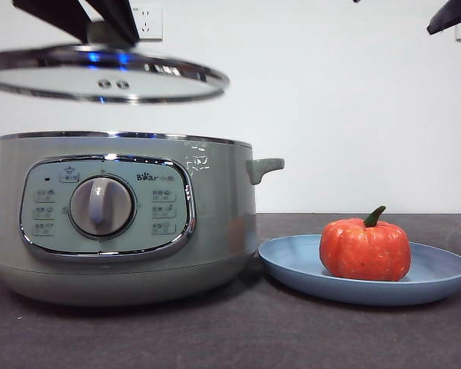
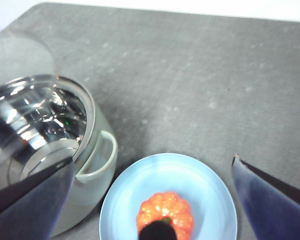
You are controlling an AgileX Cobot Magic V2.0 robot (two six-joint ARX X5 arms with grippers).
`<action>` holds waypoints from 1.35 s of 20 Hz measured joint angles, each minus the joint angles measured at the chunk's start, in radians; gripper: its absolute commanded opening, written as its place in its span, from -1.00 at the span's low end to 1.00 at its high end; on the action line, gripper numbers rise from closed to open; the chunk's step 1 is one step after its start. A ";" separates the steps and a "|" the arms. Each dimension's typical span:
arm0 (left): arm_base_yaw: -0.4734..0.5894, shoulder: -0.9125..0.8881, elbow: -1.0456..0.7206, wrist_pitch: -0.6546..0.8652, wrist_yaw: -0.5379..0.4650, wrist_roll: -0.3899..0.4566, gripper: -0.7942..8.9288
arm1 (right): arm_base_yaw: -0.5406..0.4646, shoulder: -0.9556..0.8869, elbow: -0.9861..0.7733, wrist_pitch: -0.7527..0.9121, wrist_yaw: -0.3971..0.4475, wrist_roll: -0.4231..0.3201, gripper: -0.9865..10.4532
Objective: Take the pumpkin out from the steamer,put the pumpkin in the blue plate,close the lid
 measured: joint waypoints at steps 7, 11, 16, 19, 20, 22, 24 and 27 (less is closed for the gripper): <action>0.000 0.117 0.000 0.016 0.039 -0.019 -0.86 | 0.000 -0.004 0.000 -0.033 0.000 0.000 0.16; 0.000 0.144 0.000 0.019 0.044 -0.017 -0.86 | 0.000 -0.004 0.000 -0.035 0.000 0.000 0.16; 0.000 0.144 0.002 -0.015 0.081 -0.012 -0.85 | 0.000 -0.004 0.000 -0.034 0.000 0.000 0.16; 0.000 0.143 0.003 -0.020 0.083 -0.016 -0.86 | 0.000 -0.004 0.000 -0.035 0.000 0.000 0.16; 0.000 0.143 0.003 -0.020 0.082 -0.016 -0.85 | 0.000 -0.004 0.000 -0.034 0.000 0.000 0.16; 0.000 0.143 0.003 -0.022 0.074 -0.010 -0.85 | 0.000 -0.004 0.000 -0.034 0.000 0.000 0.16; -0.002 0.144 0.004 -0.038 0.034 0.008 -0.85 | 0.000 -0.004 0.000 -0.034 0.000 0.001 0.16; -0.006 0.144 0.006 -0.045 0.021 0.011 -0.85 | 0.000 -0.004 0.000 -0.034 0.000 0.004 0.16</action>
